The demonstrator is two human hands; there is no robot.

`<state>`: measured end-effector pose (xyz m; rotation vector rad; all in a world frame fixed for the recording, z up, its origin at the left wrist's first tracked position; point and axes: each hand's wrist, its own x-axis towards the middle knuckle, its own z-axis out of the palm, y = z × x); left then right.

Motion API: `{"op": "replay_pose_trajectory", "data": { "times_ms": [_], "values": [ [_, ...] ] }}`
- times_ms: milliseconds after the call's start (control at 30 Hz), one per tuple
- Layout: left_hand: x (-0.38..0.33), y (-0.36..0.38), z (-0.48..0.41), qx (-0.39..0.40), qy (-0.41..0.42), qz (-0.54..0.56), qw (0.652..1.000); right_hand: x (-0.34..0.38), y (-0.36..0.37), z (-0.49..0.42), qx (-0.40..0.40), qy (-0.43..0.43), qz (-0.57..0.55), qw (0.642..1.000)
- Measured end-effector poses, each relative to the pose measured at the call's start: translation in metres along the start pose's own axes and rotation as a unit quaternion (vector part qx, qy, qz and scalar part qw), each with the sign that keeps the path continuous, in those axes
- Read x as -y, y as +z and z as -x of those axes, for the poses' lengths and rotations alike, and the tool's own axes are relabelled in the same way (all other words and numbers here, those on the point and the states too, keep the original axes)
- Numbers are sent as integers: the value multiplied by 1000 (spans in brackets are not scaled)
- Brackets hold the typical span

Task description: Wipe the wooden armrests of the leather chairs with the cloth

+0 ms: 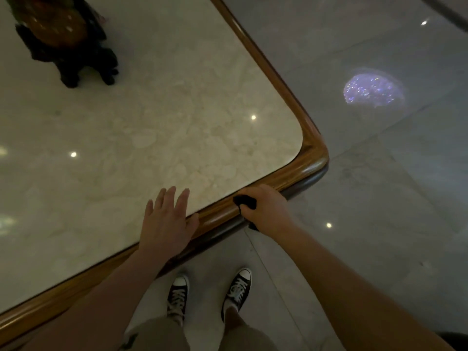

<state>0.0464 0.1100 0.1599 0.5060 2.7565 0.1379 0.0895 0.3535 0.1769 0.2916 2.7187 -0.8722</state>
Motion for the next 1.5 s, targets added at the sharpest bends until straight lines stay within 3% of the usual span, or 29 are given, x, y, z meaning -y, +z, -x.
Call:
{"op": "replay_pose_trajectory", "data": {
  "times_ms": [167,533,733,867,1067,1233,1400,1500],
  "values": [
    [30,56,-60,2,-24,-8,1000,-30,43,-74,3,-7,-1,1000],
    [98,194,-180,3,21,-57,998,-73,147,-213,-110,-29,24,993],
    [105,227,-191,-66,26,-33,997,-86,178,-230,-98,-40,50,993],
    [111,233,-193,-72,32,-39,996,-91,186,-230,-96,-24,28,995],
    [110,229,-193,-50,23,-45,997,-91,187,-234,5,-12,101,995],
    [106,222,-192,-36,22,-34,999,-90,176,-228,-18,-19,81,996],
    [91,188,-202,20,-40,-6,999,-76,154,-212,-38,-7,62,997],
    [81,165,-203,21,-13,-24,999,-66,136,-201,-48,3,52,997]
  ]
}}
